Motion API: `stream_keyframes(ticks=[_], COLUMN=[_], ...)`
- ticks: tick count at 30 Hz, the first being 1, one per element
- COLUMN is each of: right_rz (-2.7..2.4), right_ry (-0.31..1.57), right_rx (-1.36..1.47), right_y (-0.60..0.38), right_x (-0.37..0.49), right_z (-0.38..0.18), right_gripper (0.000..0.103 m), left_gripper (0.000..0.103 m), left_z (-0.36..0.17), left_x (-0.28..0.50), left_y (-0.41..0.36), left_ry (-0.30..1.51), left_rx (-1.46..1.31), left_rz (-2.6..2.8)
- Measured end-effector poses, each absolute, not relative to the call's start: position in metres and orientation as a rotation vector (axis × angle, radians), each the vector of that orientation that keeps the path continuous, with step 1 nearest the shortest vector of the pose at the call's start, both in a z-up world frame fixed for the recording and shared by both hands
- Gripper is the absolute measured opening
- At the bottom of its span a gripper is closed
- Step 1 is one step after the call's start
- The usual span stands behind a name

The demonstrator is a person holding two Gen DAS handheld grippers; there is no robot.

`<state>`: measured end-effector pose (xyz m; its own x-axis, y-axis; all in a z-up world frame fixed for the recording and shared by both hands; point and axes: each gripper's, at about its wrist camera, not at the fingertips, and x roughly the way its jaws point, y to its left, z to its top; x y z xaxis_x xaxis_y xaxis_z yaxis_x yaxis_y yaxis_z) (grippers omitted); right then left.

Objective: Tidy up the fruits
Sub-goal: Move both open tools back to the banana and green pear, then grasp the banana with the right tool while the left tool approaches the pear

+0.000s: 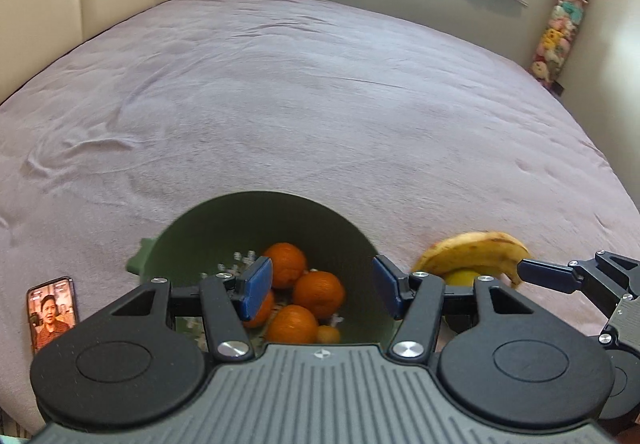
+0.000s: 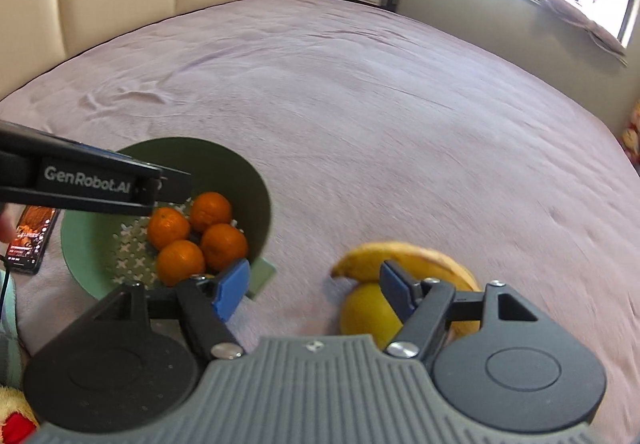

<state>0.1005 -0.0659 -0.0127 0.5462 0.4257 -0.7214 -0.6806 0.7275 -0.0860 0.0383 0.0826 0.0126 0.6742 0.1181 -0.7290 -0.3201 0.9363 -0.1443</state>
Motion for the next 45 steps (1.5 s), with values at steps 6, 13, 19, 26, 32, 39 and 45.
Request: stream_keyframes(ticks=[6,13,19,26,32,39,45], right_rz=[0.574,0.497,0.474,0.459,0.43,0.442,0.452], right_ry=[0.765,0.8,0.791,0.791,0.774,0.628,0.508], right_rx=[-0.297,-0.247,-0.264,-0.273,-0.275,-0.414,-0.646], right_y=[-0.103,-0.137,-0.15,-0.165,-0.175,-0.157,-0.125], right_x=[0.091,0.084,0.085,0.093,0.107,0.119,0.121], right_z=[-0.018,-0.03,-0.038,-0.046,-0.053,-0.058,-0.067], right_gripper=[0.069,0.07,0.069,0.061,0.055,0.054,0.054], left_gripper=[0.067,0.067,0.067,0.067,0.067,0.067,0.067], left_z=[0.008,-0.005,-0.01,-0.014,-0.026,-0.034,-0.031], left_x=[0.036,0.034,0.037,0.053,0.075,0.091,0.102], left_y=[0.054,0.034,0.027,0.004,-0.007,-0.002,0.006], left_ry=[0.804,0.831,0.83,0.819,0.849,0.866,0.876], left_rx=[-0.26,-0.291,-0.339,-0.317,-0.322,-0.32,-0.285], left_rz=[0.156,0.048,-0.024,-0.081,-0.071,-0.031,0.004])
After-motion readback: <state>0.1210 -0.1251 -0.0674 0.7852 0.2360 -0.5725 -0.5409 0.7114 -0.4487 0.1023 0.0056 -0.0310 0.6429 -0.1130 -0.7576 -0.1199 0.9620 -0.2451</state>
